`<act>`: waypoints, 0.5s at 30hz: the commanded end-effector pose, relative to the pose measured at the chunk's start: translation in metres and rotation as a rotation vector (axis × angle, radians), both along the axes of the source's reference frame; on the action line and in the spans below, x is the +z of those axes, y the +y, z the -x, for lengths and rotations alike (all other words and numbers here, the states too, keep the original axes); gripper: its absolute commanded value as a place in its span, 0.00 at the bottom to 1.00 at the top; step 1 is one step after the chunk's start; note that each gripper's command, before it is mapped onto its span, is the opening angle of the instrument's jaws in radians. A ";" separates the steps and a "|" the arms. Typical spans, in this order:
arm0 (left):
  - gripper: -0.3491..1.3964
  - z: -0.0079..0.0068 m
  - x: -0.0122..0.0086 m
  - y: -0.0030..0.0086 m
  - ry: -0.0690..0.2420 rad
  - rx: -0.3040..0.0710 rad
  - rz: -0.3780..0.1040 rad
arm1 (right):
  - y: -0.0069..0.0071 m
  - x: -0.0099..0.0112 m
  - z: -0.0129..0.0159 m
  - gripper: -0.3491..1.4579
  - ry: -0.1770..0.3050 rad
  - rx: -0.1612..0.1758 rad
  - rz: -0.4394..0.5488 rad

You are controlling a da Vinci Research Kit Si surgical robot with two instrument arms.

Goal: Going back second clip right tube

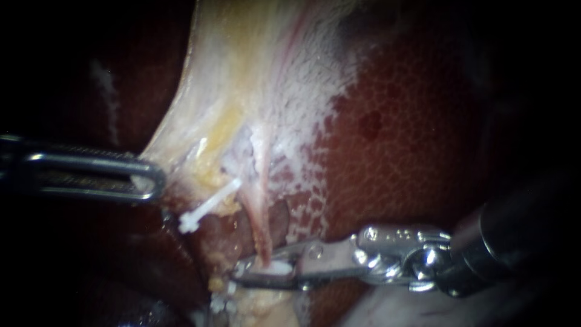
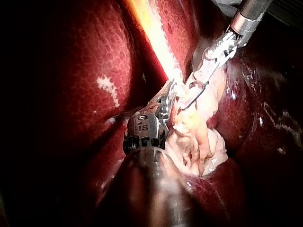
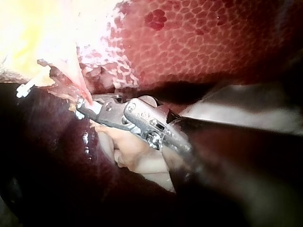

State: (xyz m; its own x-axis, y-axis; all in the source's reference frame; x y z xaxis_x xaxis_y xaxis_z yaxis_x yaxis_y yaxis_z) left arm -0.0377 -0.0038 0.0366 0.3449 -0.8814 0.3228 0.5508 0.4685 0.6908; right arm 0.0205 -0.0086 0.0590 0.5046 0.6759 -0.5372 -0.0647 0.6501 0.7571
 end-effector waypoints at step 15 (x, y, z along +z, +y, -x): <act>0.00 -0.0003 0.0006 0.0002 0.002 -0.002 0.003 | 0.0001 -0.0002 0.0000 0.00 0.000 0.000 -0.002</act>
State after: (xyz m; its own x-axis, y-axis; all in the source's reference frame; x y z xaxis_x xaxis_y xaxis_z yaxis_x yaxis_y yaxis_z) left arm -0.0374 -0.0036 0.0372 0.3442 -0.8811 0.3244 0.5532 0.4695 0.6882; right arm 0.0205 -0.0085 0.0588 0.5033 0.6773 -0.5366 -0.0640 0.6485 0.7585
